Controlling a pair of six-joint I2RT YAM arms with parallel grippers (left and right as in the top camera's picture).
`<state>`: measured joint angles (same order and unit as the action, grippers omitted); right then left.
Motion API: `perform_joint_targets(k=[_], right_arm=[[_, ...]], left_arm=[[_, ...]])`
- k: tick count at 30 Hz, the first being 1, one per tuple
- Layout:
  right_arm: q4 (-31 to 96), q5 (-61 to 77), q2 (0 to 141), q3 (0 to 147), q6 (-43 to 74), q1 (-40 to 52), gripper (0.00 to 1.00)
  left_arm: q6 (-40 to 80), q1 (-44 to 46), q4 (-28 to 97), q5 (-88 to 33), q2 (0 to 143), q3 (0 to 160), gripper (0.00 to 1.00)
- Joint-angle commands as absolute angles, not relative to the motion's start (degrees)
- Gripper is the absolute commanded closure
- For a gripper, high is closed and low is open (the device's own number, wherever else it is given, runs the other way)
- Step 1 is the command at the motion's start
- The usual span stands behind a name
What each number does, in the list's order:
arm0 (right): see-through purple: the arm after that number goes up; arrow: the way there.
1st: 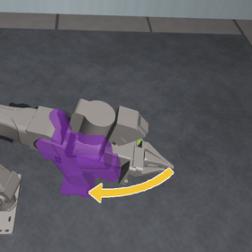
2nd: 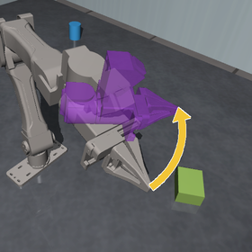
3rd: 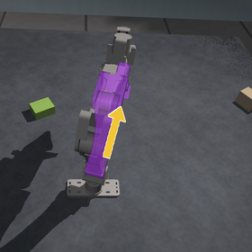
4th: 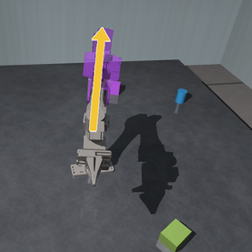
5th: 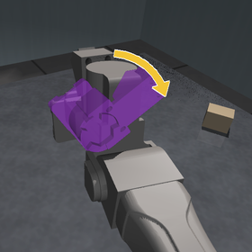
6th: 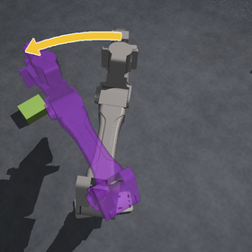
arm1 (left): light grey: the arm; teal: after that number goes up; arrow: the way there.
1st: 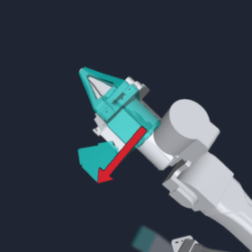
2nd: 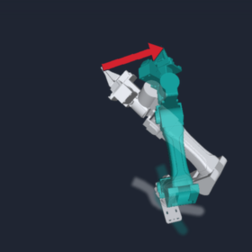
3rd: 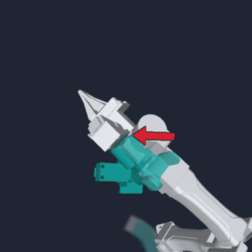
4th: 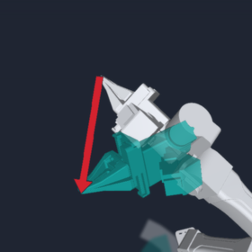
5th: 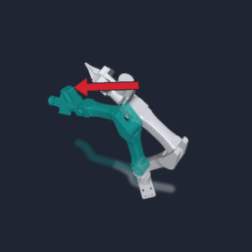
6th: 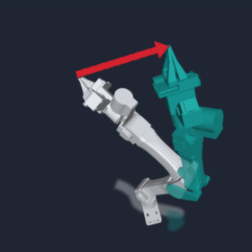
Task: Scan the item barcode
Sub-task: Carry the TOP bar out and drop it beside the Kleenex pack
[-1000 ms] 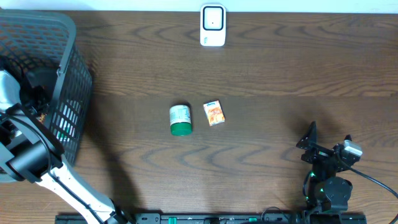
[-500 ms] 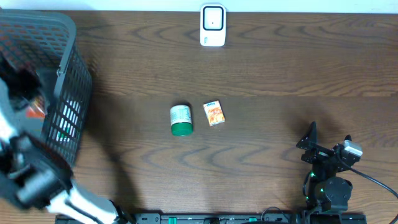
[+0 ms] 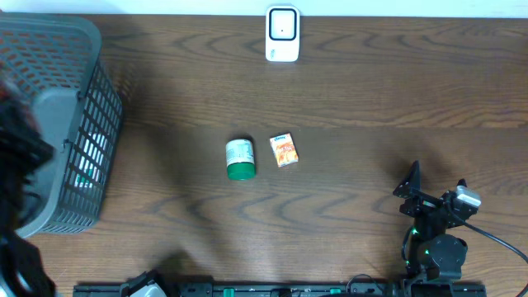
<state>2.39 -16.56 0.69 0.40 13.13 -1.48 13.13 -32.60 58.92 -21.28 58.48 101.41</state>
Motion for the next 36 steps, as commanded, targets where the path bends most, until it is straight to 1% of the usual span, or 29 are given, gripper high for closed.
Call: perform_joint_targets(k=[1,6,11,17,20,23,26,28,36], right_arm=[[2.7,-17.28,0.38,0.32,12.58,-1.89,0.01],[2.7,-17.28,0.38,0.32,12.58,-1.89,0.01],[2.7,-17.28,0.38,0.32,12.58,-1.89,0.01],[2.7,-17.3,0.38,0.32,12.58,-1.89,0.01],[2.7,-17.28,0.38,0.32,12.58,-1.89,0.01],[2.7,-17.28,0.38,0.32,12.58,-1.89,0.01],[2.7,-17.3,0.38,0.32,12.58,-1.89,0.01],[2.7,-17.3,0.38,0.32,12.58,-1.89,0.01],[2.7,-17.3,0.38,0.32,12.58,-1.89,0.01]], left_arm=[[14.09,-27.38,60.07,-30.0,57.91,98.45,0.93],[14.13,-16.69,60.8,-31.55,58.46,92.51,0.93],[14.2,-2.15,56.58,-31.55,61.91,83.29,0.93],[18.13,19.46,40.97,-30.48,72.49,74.65,0.93],[18.37,29.28,34.06,-26.26,80.27,74.48,0.93],[18.37,36.69,28.88,-19.62,87.7,74.48,0.93],[18.92,41.54,25.56,-14.0,95.35,74.48,0.93],[20.16,43.24,24.43,-12.01,99.85,74.48,0.93],[21.74,44.84,23.22,-11.7,115.39,74.48,0.92]])
